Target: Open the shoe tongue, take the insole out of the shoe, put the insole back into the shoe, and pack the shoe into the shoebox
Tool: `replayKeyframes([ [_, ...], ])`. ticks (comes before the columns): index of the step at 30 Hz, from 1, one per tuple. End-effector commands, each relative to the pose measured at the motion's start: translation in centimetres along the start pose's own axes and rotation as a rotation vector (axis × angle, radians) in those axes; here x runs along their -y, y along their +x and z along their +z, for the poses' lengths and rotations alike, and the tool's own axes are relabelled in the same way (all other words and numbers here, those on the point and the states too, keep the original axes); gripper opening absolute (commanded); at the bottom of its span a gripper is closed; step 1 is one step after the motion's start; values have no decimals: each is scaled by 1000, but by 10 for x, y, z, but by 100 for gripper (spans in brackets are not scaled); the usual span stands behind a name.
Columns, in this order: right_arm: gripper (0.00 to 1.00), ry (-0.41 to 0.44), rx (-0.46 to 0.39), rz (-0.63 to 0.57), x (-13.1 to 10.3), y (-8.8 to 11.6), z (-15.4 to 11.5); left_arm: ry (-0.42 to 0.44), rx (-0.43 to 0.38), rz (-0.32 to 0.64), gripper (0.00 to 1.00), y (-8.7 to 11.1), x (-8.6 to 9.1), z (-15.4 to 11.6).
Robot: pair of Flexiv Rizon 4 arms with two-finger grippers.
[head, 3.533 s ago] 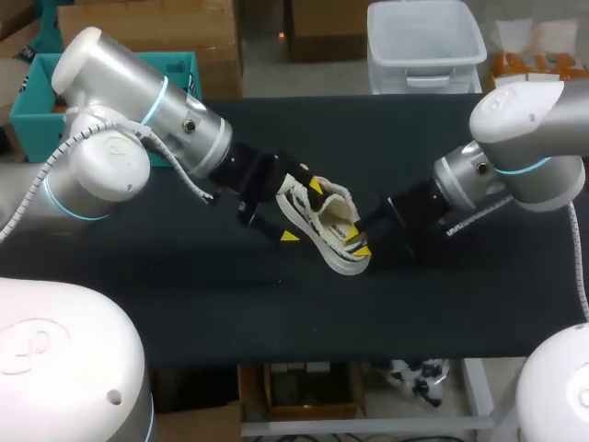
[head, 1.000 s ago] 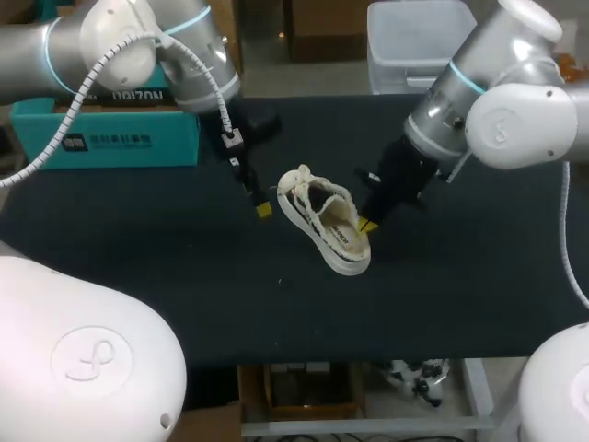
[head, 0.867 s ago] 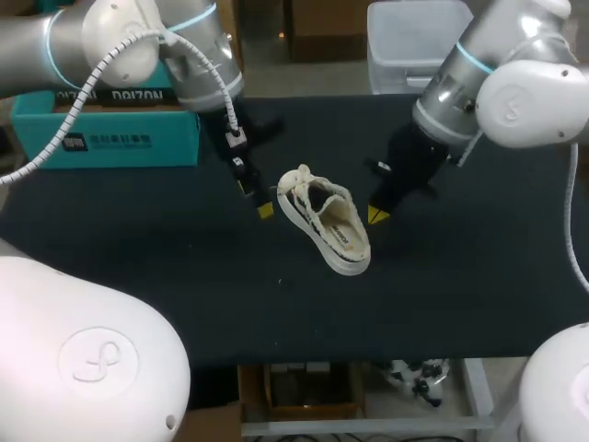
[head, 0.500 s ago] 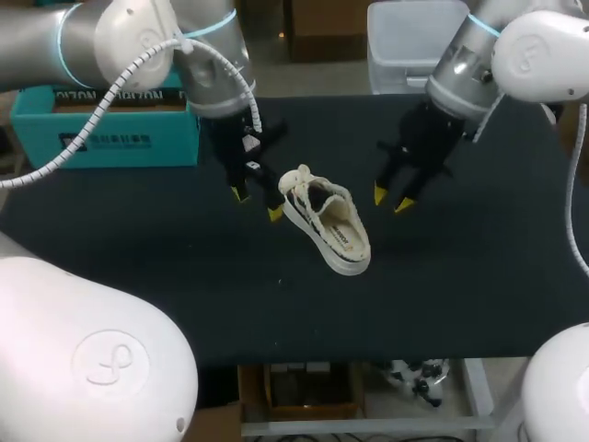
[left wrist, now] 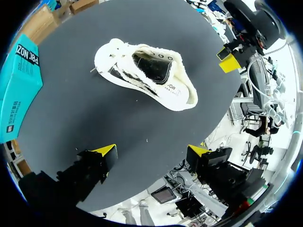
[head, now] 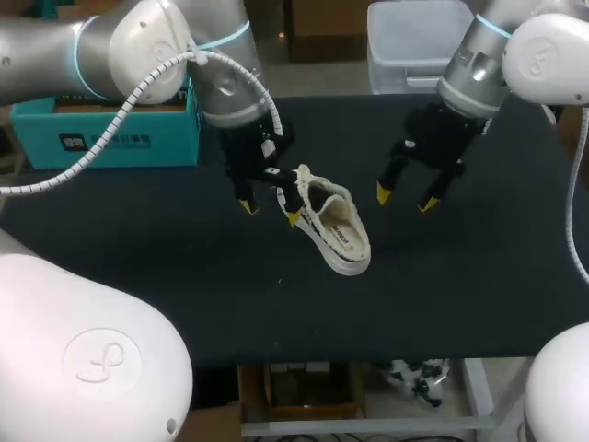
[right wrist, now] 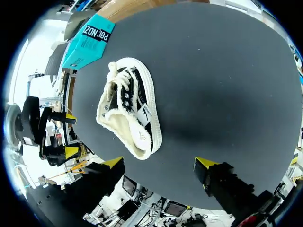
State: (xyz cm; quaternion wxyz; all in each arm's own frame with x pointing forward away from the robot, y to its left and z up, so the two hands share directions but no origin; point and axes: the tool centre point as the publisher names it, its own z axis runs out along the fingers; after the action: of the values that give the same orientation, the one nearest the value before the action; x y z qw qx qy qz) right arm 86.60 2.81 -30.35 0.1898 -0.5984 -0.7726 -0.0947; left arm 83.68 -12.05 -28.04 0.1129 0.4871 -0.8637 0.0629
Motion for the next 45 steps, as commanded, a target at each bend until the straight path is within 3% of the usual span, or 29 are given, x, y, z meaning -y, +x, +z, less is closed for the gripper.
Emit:
replayKeyframes([
  [1,100,-21,54,-93,10,-6,0,8,52,-157,100,14,11,19],
  [8,100,-12,154,-272,7,-17,2,64,127,-352,100,31,26,33],
  [13,100,9,195,-454,6,-32,4,95,158,-426,100,39,34,43],
  [24,100,63,238,-606,-5,-62,-2,158,169,-536,100,30,50,56],
  [32,100,65,263,-726,-7,-86,-8,274,185,-616,100,23,62,69],
  [33,100,58,259,-726,-6,-88,-9,273,174,-614,97,22,63,70],
  [40,100,68,288,-818,-2,-99,-11,356,207,-670,41,23,72,77],
  [41,100,72,296,-831,-2,-100,-12,361,205,-672,29,23,73,78],
  [42,100,81,302,-843,-2,-101,-12,363,211,-677,0,24,75,78],
  [45,100,98,312,-895,-1,-104,-14,369,221,-686,0,25,79,79],
])
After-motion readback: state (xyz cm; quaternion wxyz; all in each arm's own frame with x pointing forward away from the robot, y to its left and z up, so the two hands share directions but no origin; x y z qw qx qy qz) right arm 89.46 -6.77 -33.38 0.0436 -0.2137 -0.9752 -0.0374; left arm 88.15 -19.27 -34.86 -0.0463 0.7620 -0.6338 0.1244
